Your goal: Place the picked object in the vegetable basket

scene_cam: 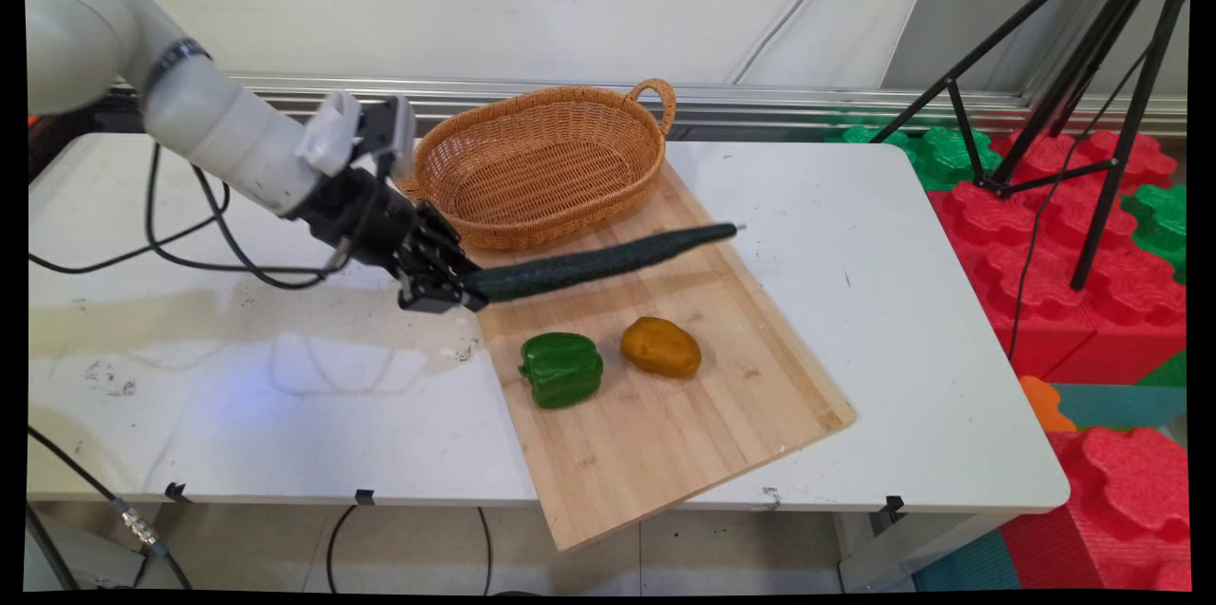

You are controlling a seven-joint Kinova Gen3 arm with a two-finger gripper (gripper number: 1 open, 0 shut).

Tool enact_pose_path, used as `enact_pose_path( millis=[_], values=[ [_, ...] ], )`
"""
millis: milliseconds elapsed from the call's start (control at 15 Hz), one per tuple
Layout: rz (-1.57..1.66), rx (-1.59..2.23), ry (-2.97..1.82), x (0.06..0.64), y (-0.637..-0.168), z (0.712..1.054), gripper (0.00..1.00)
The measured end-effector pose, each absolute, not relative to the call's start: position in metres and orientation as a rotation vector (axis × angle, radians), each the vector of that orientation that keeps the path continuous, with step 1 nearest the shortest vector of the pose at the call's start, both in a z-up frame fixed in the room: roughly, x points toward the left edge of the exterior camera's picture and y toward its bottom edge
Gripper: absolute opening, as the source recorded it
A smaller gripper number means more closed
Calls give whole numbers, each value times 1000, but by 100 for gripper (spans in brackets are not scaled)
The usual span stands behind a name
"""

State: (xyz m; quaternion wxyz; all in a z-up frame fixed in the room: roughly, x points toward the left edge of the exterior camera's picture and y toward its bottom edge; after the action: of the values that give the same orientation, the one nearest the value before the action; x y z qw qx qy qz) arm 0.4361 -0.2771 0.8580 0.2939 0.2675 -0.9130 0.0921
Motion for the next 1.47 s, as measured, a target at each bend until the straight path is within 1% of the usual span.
enact_pose_path(
  millis=[333,667,1000,1467],
  values=[
    [272,739,-2378,460,-275,898,0],
    [330,788,-2344,487,-281,925,0],
    [394,824,-2341,513,-296,927,0],
    [456,862,-2346,538,-339,903,0]
  ],
)
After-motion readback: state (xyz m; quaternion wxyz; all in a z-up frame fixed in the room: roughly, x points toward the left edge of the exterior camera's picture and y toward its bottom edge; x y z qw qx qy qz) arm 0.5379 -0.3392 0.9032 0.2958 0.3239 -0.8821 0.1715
